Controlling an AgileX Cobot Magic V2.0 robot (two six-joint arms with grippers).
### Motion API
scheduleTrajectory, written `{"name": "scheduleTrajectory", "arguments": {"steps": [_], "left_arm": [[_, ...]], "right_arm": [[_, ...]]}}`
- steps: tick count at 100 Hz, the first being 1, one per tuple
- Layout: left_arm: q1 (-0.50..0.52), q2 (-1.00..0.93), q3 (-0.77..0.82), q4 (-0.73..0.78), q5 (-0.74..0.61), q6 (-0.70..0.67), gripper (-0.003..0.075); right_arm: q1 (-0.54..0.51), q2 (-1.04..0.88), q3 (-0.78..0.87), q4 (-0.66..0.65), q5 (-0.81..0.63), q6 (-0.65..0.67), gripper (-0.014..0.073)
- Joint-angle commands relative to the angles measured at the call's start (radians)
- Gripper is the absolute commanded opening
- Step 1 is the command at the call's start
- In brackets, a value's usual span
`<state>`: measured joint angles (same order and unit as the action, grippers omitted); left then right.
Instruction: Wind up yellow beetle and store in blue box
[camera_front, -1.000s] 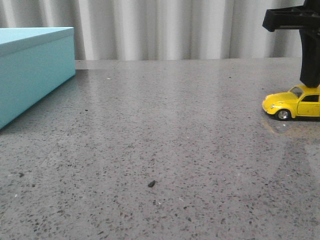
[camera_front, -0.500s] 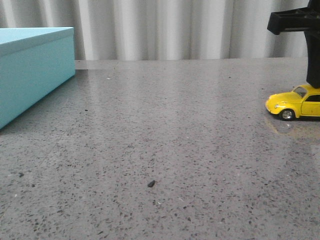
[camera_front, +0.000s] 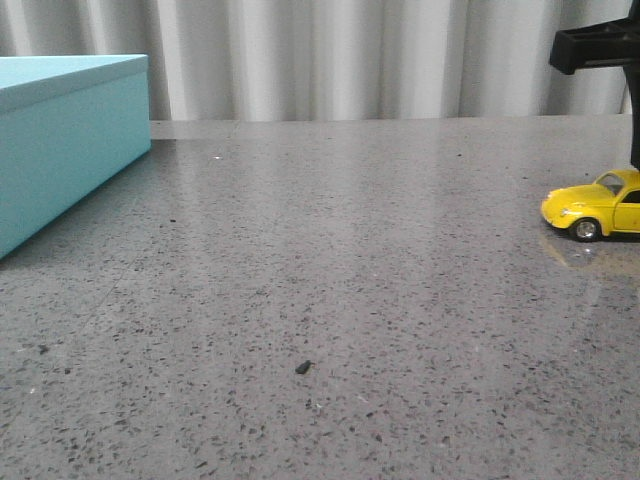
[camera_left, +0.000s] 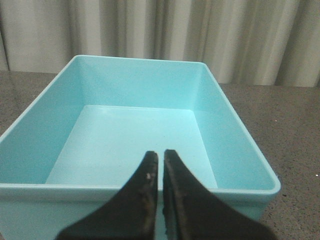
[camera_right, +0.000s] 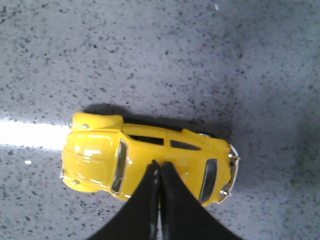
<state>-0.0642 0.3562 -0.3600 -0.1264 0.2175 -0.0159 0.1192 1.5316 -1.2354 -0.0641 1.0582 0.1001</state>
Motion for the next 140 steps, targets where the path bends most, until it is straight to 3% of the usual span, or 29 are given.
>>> {"name": "scheduleTrajectory", "arguments": {"steps": [1, 107, 140], "left_arm": [[-0.001, 0.016, -0.036, -0.008, -0.08, 0.003, -0.0021], [-0.001, 0.016, -0.036, -0.008, -0.08, 0.003, -0.0021], [-0.001, 0.016, -0.036, -0.008, -0.08, 0.003, -0.0021]], "right_arm": [[-0.028, -0.014, -0.014, -0.027, -0.006, 0.003, -0.0061], [-0.163, -0.023, -0.016, -0.127, 0.012, 0.003, -0.0061], [-0.16, -0.23, -0.102, 0.056, -0.015, -0.004, -0.0061]]}}
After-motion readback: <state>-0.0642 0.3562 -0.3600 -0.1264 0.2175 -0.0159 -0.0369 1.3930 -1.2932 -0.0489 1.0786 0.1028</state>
